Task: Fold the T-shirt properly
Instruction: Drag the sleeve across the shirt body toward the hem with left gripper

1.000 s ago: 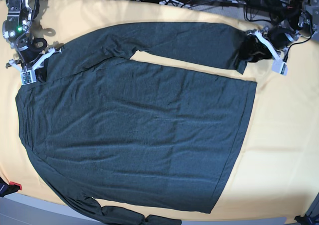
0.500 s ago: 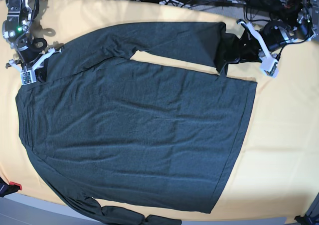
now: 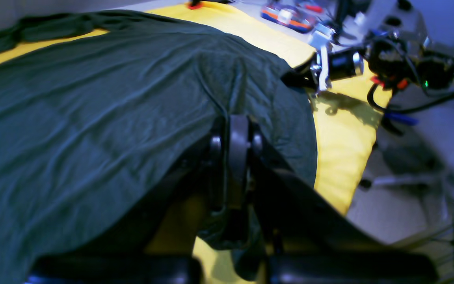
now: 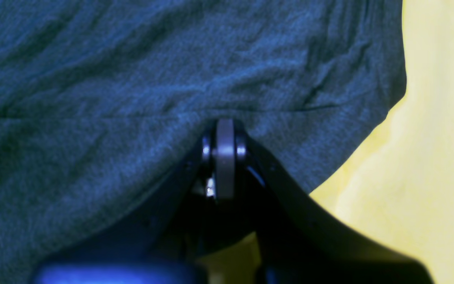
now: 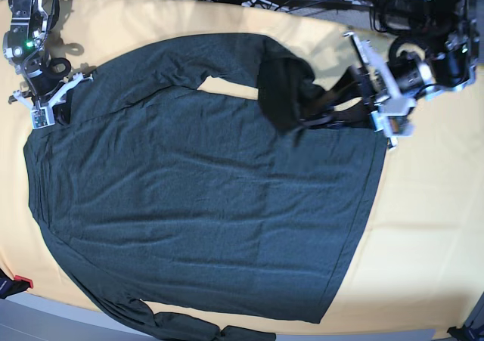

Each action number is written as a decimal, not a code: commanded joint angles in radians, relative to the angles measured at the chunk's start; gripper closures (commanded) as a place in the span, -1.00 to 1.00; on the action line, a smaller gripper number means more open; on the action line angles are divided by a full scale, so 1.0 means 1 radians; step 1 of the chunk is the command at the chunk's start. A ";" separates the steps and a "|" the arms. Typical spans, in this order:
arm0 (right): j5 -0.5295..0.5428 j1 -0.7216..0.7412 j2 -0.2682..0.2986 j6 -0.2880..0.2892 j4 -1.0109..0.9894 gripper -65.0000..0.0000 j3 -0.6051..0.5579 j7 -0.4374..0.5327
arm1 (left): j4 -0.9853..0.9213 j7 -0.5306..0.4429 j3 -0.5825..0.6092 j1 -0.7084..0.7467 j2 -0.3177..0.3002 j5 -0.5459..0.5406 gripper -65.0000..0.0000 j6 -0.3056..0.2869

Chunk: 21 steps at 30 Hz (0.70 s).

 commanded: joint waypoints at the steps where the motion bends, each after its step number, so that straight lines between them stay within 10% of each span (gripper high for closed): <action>1: -0.015 -0.005 0.014 -0.001 0.003 1.00 0.005 -0.029 | 0.011 -0.035 0.034 -0.039 -0.012 0.003 1.00 -0.008; 12: -0.015 -0.005 0.014 0.000 0.003 1.00 0.005 -0.027 | -0.119 -0.163 0.480 -0.523 0.002 0.267 1.00 0.161; 21: -0.016 -0.007 0.014 -0.001 0.003 1.00 0.005 -0.028 | -0.601 -0.186 0.650 -0.968 0.202 0.298 1.00 0.254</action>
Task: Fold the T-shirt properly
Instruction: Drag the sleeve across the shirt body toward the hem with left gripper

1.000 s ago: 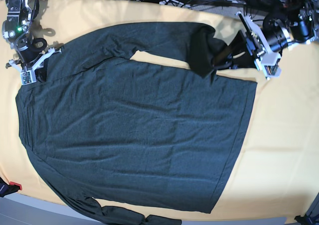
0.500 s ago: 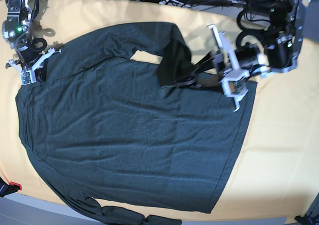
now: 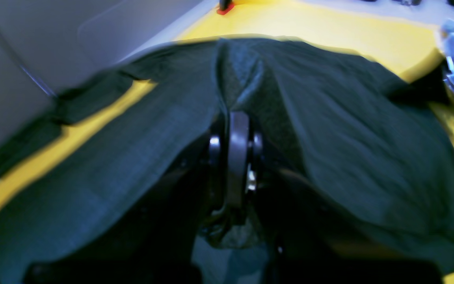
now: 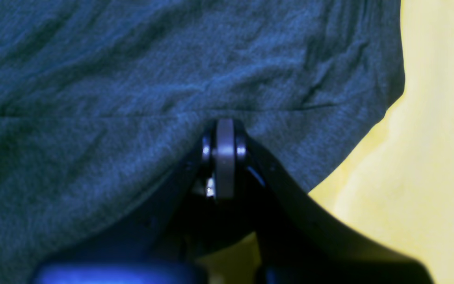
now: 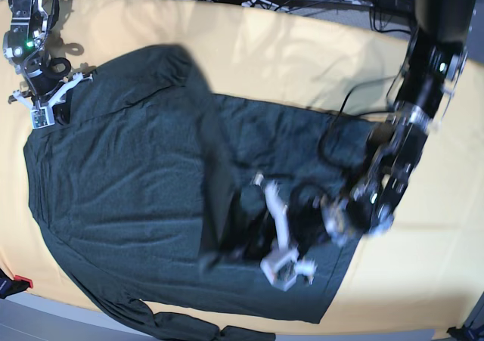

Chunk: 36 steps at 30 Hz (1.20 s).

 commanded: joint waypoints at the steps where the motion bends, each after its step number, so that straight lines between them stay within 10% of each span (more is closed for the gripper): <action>1: -0.015 -0.005 0.014 -0.002 0.003 1.00 0.004 -0.031 | -0.036 -0.032 -0.011 -0.077 0.022 -0.020 1.00 0.002; 11: -0.016 -0.005 0.014 -0.008 0.003 1.00 0.004 -0.032 | -0.502 -0.071 -0.011 -0.380 0.213 -0.014 1.00 0.000; 19: -0.019 -0.005 0.014 -0.008 0.003 1.00 0.004 -0.035 | -0.737 -0.214 -0.011 -0.399 0.250 0.097 1.00 -0.012; 36: -0.019 -0.005 0.014 -0.007 0.003 1.00 0.004 -0.054 | -0.763 -0.323 -0.011 -0.433 0.247 0.171 1.00 0.237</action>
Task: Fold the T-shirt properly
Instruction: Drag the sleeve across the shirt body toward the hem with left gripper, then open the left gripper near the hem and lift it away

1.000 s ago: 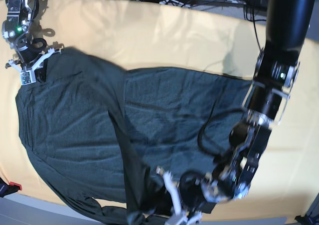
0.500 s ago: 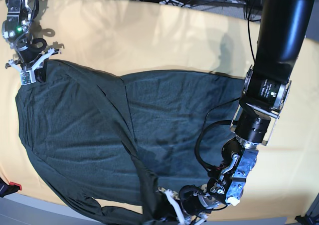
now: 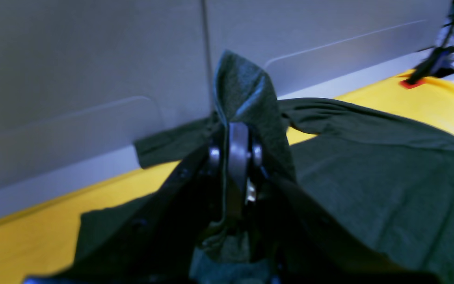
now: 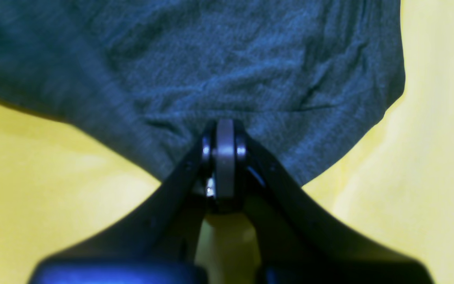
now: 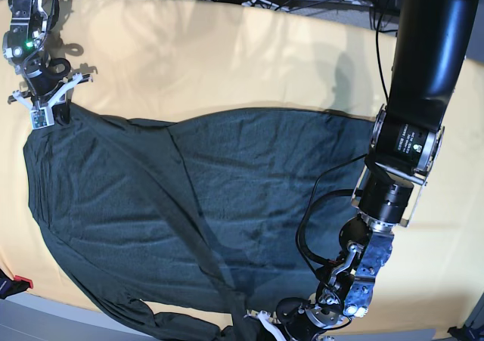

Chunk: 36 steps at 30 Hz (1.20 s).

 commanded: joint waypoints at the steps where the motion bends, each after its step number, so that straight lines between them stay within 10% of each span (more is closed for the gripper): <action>1: -0.016 -0.006 0.014 -0.002 0.003 1.00 0.004 -0.046 | 0.016 -0.035 -0.008 -0.051 0.002 -0.009 1.00 -0.001; 16: -0.016 -0.005 0.015 -0.007 0.003 1.00 0.004 -0.045 | -0.037 -0.084 -0.008 -0.024 0.002 0.148 1.00 0.129; 18: -0.016 -0.005 0.015 -0.036 0.005 1.00 0.006 -0.040 | -0.059 -0.084 -0.008 -0.018 0.001 0.148 0.66 0.111; 21: -0.015 0.001 0.015 -0.040 0.023 0.42 0.036 -0.016 | -0.076 -0.083 -0.008 -0.002 -0.015 0.147 0.02 0.054; 24: -0.008 0.006 0.017 -0.039 0.067 -0.21 0.090 0.000 | -0.076 -0.070 -0.008 0.016 -0.034 0.145 -0.05 0.043; 27: -0.001 0.011 0.038 -0.035 0.115 -0.26 0.146 0.000 | -0.076 -0.028 -0.008 0.023 -0.061 0.144 -0.05 0.041; 36: 0.232 0.008 0.179 0.258 0.208 -0.24 0.238 -0.143 | -0.075 0.250 -0.008 0.023 -0.174 -0.097 -0.05 -0.347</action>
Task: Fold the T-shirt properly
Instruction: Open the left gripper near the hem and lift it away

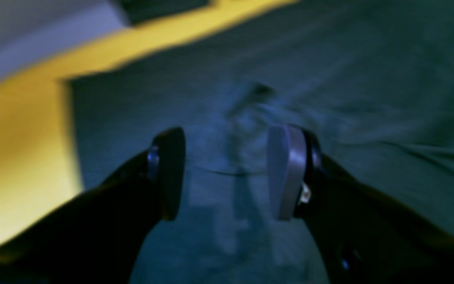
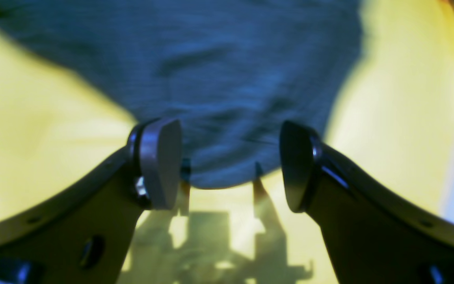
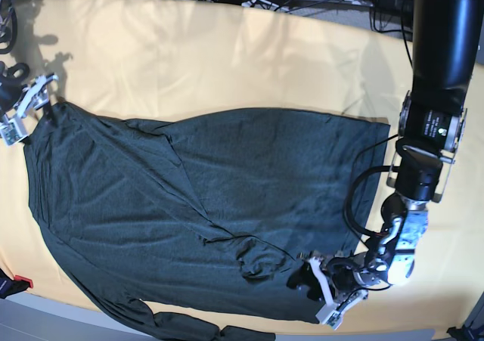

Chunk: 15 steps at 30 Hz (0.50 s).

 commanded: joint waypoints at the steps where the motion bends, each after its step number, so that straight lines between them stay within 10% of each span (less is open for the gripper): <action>1: 0.027 0.004 0.033 -0.013 0.016 -0.24 0.006 -0.008 | 0.016 0.016 -0.007 -0.047 -0.018 -0.054 -0.05 -0.013; 8: -0.164 -0.026 0.071 -0.013 0.015 -0.24 -0.121 0.042 | 0.016 0.296 -0.007 -0.035 -0.086 -0.268 0.09 -0.029; 15: -0.531 -0.026 0.120 -0.026 0.014 -0.24 -0.287 0.226 | 0.016 0.337 -0.007 -0.009 -0.132 -0.297 0.09 -0.099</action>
